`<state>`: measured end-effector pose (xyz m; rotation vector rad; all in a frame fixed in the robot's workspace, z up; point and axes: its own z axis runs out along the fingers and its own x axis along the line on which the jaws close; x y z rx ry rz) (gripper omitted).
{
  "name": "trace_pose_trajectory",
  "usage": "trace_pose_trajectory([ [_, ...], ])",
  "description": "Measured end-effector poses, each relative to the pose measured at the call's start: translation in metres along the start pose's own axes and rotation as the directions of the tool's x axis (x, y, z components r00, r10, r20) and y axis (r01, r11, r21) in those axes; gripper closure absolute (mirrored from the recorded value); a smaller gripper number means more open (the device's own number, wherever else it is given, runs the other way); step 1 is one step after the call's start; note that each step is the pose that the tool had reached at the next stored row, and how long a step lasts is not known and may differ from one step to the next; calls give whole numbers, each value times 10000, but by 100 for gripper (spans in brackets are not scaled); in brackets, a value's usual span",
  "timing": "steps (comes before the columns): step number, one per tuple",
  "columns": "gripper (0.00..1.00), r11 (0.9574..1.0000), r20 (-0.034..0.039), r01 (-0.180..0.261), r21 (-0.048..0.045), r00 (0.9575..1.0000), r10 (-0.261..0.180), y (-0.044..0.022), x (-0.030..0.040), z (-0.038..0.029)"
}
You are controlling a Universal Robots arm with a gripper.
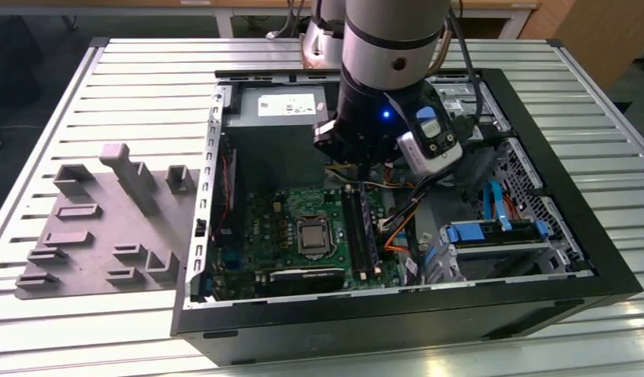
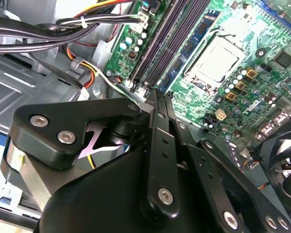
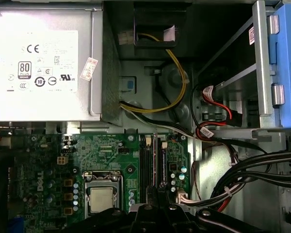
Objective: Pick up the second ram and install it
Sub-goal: 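Insert the second ram into the second slot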
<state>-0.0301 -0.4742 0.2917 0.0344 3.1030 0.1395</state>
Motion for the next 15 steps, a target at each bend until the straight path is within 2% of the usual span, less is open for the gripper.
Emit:
trace_pose_trajectory([
  [15, 89, 10000, 0, -1, 0, 10000, 1, -66, -1, 3],
])
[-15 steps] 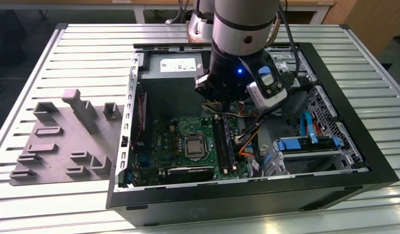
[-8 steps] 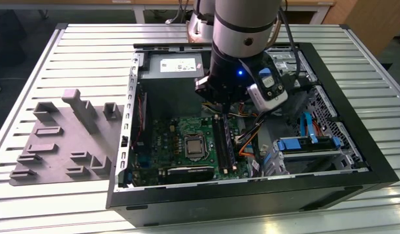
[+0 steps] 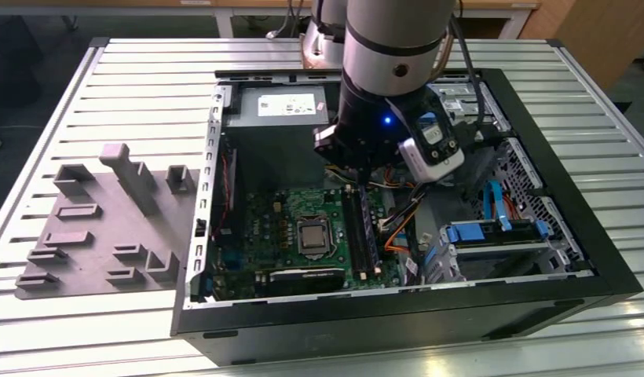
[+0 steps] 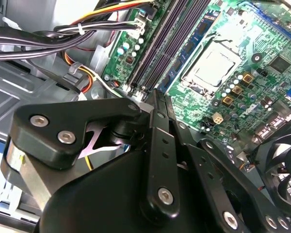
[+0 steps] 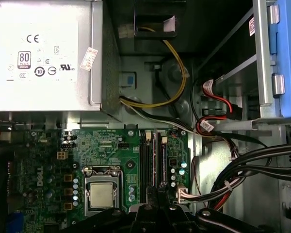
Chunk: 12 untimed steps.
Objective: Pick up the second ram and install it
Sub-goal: 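Insert the second ram into the second slot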
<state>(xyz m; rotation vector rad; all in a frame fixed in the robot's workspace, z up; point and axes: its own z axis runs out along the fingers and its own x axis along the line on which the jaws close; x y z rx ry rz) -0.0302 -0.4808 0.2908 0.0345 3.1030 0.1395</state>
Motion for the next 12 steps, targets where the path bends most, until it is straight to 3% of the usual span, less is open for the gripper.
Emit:
trace_pose_trajectory([
  [12, 89, 10000, 0, 1, 0, 10000, -1, -30, 0, 6],
])
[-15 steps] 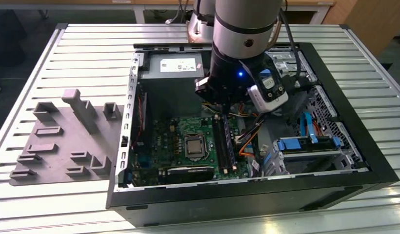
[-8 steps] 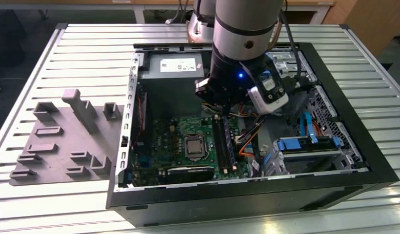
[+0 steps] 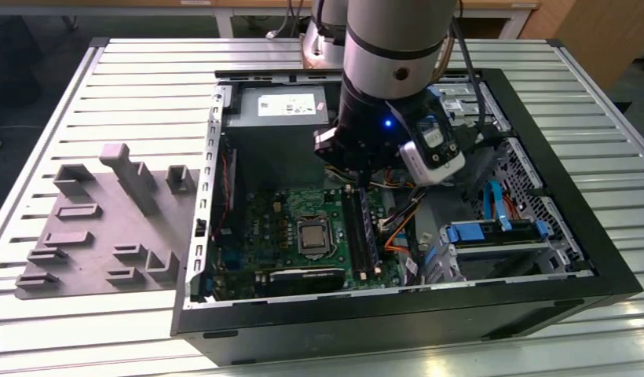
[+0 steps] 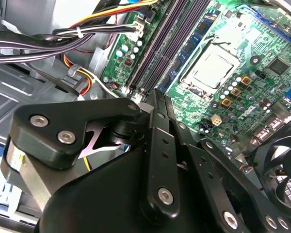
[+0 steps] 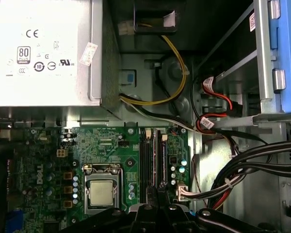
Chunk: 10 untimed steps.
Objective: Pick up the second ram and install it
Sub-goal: 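Insert the second ram into the second slot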
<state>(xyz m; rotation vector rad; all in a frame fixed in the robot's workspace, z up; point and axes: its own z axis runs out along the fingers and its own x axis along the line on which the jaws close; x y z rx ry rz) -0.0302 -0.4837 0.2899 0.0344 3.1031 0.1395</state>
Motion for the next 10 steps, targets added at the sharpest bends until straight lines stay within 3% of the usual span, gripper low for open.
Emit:
trace_pose_trajectory([
  [10, 89, 10000, 0, 0, 0, 10000, 0, -24, 0, 5],
])
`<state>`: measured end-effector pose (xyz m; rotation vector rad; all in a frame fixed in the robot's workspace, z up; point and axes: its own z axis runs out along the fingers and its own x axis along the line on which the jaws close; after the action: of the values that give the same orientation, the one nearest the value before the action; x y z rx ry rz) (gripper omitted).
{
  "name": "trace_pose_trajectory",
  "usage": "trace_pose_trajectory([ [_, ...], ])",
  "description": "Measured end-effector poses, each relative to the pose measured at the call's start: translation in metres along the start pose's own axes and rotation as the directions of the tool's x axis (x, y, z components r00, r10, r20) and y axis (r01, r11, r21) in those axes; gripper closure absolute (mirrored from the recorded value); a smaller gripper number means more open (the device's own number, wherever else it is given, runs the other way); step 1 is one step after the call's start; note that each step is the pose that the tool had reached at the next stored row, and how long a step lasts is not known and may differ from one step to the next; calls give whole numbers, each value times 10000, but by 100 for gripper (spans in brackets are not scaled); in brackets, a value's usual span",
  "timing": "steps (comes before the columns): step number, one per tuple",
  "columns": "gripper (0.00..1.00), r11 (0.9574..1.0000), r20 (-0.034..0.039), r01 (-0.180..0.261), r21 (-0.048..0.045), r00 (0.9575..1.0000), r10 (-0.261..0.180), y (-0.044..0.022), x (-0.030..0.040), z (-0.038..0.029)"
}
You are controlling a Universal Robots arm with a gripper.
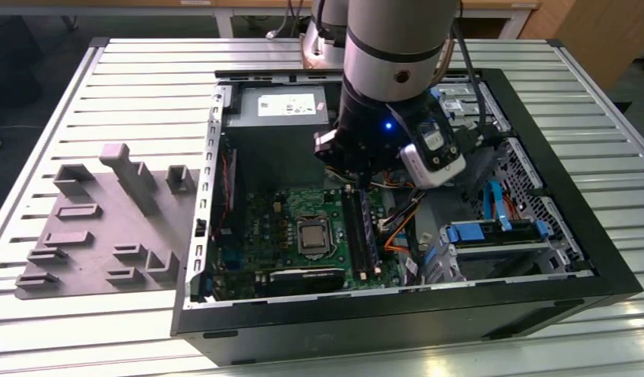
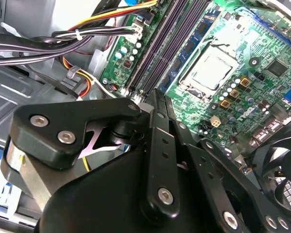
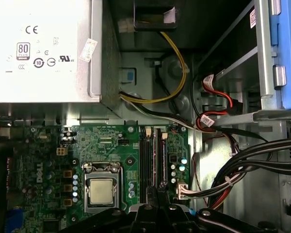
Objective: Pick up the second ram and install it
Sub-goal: 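Insert the second ram into the second slot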
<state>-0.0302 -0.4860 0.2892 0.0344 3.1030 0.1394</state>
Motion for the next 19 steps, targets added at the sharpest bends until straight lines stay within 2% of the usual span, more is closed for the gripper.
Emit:
trace_pose_trajectory([
  [19, 89, 10000, 0, 0, -1, 10000, 0, -63, 0, 44],
])
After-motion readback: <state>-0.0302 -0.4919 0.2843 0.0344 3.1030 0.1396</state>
